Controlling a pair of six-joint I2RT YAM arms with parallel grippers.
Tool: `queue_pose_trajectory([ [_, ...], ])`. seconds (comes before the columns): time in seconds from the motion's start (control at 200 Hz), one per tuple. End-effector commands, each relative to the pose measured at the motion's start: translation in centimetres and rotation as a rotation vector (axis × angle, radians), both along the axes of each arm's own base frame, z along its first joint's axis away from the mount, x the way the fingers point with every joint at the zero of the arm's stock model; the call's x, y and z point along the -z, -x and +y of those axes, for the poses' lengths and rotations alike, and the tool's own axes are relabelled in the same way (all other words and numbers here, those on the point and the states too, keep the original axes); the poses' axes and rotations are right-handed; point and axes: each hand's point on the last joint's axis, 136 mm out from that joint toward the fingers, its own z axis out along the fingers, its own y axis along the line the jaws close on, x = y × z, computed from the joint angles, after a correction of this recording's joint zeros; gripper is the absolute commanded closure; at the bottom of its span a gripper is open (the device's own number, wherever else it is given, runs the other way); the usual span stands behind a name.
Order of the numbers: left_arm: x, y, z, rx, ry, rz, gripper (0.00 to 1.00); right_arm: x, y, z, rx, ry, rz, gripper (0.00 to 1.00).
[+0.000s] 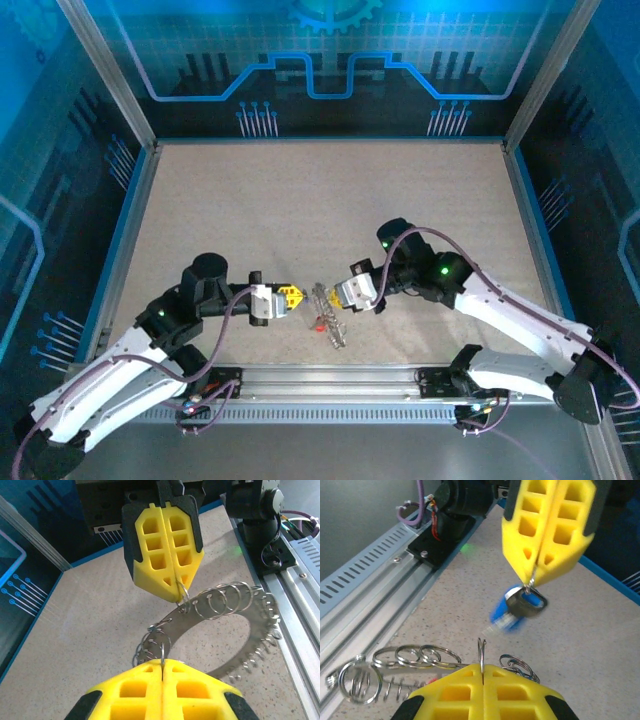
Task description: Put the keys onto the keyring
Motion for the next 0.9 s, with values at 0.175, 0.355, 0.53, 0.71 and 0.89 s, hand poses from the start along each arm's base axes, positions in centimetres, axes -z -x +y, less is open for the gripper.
queue_pose_trajectory([
  [0.175, 0.3, 0.5, -0.7, 0.077, -0.022, -0.028, 1.0, -2.9, 2.6, 2.1, -0.145, -0.067, 0.105, 1.0],
  [0.355, 0.4, 0.7, -1.1, 0.096, -0.021, -0.04, 1.0, -2.9, 2.9, 2.9, -0.167, -0.057, 0.175, 1.0],
  [0.53, 0.6, 1.6, -1.3, 0.144, -0.026, -0.044, 1.0, -2.2, 2.6, 3.3, -0.16, -0.029, 0.225, 1.0],
  [0.71, 0.5, 1.9, -1.3, 0.154, -0.022, -0.048, 1.0, -2.0, 2.2, 3.6, -0.139, -0.011, 0.241, 1.0],
  [0.89, 0.7, 2.1, -1.3, 0.166, -0.027, -0.058, 1.0, -1.2, 1.8, 3.6, -0.113, 0.015, 0.256, 1.0],
])
